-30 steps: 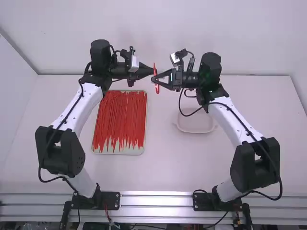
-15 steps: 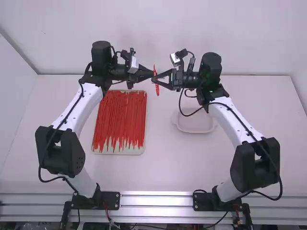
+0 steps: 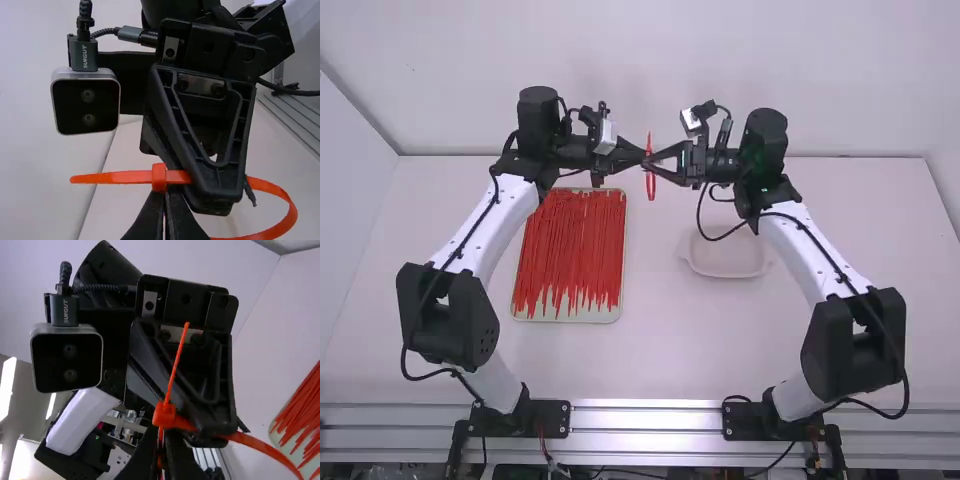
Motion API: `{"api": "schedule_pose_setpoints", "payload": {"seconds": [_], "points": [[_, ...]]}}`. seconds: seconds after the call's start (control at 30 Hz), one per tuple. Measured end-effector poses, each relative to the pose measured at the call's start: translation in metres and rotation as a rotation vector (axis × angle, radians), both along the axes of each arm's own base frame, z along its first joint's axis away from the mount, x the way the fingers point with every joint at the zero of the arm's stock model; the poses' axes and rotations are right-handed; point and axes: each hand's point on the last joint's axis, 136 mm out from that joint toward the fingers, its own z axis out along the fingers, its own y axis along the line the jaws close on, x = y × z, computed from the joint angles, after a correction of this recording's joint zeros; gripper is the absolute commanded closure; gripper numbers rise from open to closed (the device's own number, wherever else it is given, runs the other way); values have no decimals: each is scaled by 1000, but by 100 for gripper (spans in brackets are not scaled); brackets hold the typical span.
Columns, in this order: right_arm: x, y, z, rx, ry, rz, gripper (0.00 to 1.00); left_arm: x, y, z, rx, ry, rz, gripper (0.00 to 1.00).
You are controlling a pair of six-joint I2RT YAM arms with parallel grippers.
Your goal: Fasten the cable tie
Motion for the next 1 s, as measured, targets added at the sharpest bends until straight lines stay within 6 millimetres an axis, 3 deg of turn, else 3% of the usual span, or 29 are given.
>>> {"api": "schedule_pose_setpoints", "payload": {"seconds": [0.23,0.57,0.77,0.93,1.0], "points": [[5,-22,0,2,36,-1,71,-10,0,0,-12,27,-55,98],[11,-28,0,3,62,-31,62,-28,-15,-2,-17,77,-132,98],[11,-28,0,4,77,-31,63,-29,-28,-7,5,98,-116,98],[10,-28,0,4,80,-27,88,-25,-31,-10,18,97,-87,98],[10,-28,0,4,81,-27,89,-23,-31,-11,22,98,-76,98]]}}
